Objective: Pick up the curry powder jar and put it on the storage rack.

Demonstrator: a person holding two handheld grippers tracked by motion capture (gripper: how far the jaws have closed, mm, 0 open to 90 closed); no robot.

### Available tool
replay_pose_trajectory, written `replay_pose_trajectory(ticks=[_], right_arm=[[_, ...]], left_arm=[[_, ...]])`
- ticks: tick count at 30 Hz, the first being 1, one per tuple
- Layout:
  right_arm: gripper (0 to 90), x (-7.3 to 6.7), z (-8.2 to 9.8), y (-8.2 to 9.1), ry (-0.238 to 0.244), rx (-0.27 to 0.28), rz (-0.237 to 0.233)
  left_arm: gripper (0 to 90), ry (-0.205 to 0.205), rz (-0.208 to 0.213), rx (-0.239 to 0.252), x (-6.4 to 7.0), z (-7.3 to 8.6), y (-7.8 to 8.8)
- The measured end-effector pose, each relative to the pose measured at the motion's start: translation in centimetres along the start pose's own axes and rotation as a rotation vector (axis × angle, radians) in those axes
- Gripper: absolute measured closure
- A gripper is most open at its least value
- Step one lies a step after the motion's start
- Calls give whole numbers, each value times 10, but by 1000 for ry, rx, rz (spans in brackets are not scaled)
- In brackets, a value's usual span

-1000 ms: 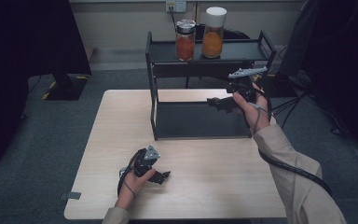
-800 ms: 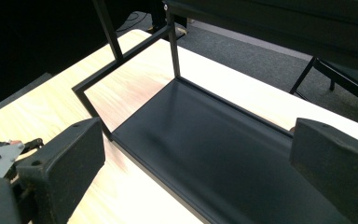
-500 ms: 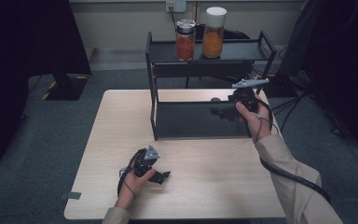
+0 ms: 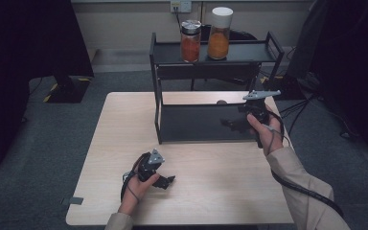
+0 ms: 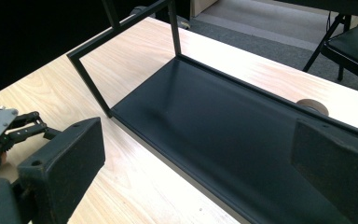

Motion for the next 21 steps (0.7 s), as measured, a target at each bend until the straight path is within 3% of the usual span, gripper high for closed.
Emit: replay_pose_trajectory(ticks=[21], right_arm=[[22,8,30,5,5,-23,3]], left_arm=[[0,-1,0,0,0,0,0]])
Point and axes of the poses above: each handheld gripper's, and its own axes: y roughly backward along the jaws, z roughly out of its underside, x roughly to its right, the point moved 9 cm from there along -y, roughly forward along the jaws, and after that the axes turned 5 degrees about x, right-handed, at the moved point
